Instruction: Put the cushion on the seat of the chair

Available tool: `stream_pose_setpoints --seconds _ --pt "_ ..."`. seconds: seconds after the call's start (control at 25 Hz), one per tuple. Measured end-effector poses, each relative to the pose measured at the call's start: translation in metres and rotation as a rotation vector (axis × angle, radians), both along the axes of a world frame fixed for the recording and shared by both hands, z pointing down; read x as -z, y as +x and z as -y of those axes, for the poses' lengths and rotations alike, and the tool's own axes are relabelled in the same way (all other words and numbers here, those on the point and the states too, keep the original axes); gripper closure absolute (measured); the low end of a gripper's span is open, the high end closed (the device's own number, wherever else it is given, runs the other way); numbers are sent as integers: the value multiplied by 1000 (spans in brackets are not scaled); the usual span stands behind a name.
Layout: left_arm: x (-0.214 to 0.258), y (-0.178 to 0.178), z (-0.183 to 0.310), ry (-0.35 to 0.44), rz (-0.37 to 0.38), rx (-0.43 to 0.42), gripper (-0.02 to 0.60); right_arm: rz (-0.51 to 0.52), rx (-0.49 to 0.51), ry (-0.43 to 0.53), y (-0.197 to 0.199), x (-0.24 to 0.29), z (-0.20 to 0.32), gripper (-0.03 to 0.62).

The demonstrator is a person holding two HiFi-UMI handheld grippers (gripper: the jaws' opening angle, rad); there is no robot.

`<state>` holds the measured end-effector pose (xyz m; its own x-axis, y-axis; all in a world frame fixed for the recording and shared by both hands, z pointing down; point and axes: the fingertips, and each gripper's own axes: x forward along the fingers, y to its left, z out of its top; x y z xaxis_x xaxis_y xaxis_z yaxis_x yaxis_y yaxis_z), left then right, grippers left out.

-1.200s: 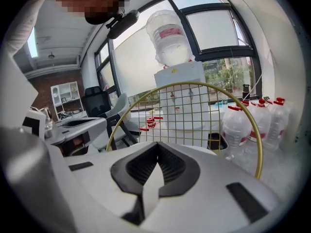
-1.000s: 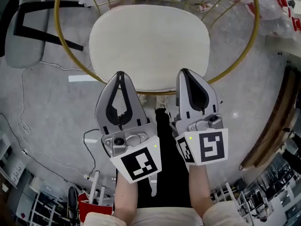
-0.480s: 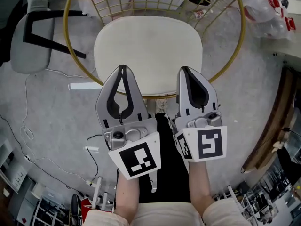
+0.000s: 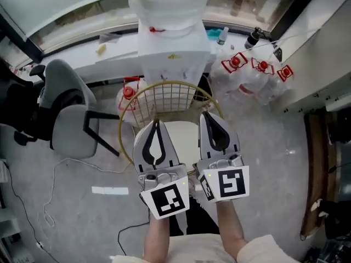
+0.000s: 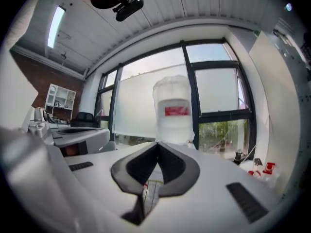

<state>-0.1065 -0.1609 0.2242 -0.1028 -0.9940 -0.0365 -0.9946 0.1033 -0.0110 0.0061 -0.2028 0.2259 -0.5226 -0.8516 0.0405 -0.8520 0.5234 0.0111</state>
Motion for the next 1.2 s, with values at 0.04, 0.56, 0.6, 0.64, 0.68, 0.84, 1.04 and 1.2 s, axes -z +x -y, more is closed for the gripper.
stream_pose_setpoints --seconds 0.04,0.56,0.6,0.64,0.68,0.84,1.04,1.2 --pt "30 0 0 40 2 -11 568 20 -11 35 2 29 -2 577" --pt "163 30 -64 197 109 -145 568 15 -3 197 24 143 -108 577" --pt "163 32 -67 199 113 -151 568 7 -4 197 28 142 -110 578" --pt "162 33 -68 199 117 -155 568 2 -6 197 31 140 -111 577" --pt "161 34 -69 200 121 -158 568 -1 -9 196 34 139 -112 577" --pt "161 42 -69 206 128 -165 568 -15 -21 196 43 137 -115 577" --pt "166 51 -68 221 138 -175 568 -30 -27 201 48 140 -115 577" --pt "166 52 -67 218 133 -178 568 -18 -12 196 43 144 -116 577"
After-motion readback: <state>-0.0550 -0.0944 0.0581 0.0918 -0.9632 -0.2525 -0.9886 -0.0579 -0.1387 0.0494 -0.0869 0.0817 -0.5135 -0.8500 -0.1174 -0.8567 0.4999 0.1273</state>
